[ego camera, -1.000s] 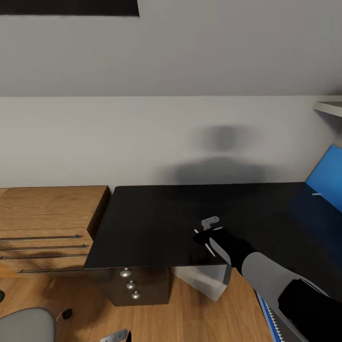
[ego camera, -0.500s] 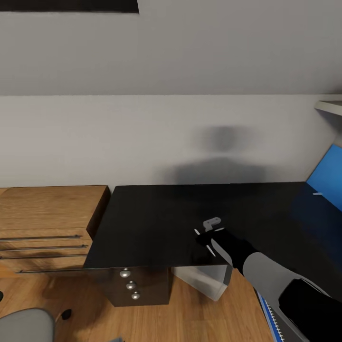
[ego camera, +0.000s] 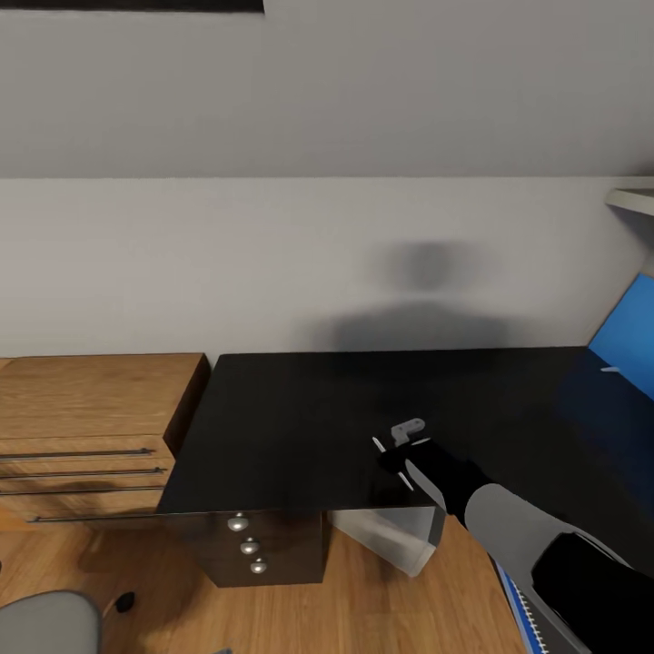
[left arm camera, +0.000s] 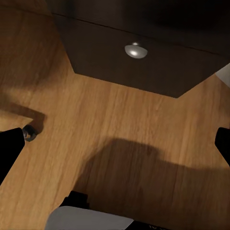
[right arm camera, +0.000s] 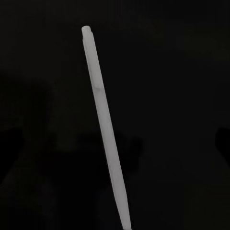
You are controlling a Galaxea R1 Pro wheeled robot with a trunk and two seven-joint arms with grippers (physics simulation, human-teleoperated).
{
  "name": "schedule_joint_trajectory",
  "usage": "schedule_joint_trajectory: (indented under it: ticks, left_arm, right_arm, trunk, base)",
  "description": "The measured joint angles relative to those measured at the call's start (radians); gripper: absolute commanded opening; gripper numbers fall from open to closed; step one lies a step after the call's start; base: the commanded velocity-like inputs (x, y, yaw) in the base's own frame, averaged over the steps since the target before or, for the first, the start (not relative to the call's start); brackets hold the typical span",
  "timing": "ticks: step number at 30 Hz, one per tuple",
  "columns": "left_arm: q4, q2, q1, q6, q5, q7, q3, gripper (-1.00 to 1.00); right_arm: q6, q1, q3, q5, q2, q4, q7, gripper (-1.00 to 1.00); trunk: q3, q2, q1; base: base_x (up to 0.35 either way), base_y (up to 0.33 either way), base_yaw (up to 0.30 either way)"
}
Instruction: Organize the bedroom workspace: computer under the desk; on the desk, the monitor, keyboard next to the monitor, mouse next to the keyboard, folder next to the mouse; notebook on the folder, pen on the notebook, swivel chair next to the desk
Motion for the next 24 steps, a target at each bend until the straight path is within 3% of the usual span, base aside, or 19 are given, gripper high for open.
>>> schedule_joint_trajectory:
  ticks: [8, 15, 24]
  left_arm:
    - [0.000, 0.000, 0.000, 0.000, 0.000, 0.000, 0.001, 1.00]
    - [0.000, 0.001, 0.000, 0.000, 0.000, 0.000, 0.001, 1.00]
    - [0.000, 0.001, 0.000, -0.001, 0.000, 0.000, 0.001, 1.00]
  right_arm:
    - [-0.001, 0.000, 0.002, 0.001, 0.000, 0.017, 0.000, 1.00]
    - [-0.003, 0.000, 0.002, 0.001, 0.000, 0.029, 0.000, 1.00]
    - [-0.004, 0.000, 0.003, 0.003, 0.002, 0.036, 0.000, 1.00]
  trunk:
    - [-0.006, -0.014, 0.008]
    - [-0.028, -0.063, 0.035]
    - [-0.028, -0.063, 0.035]
  base:
    - [0.000, 0.000, 0.000]
    - [0.000, 0.000, 0.000]
    - [0.000, 0.000, 0.000]
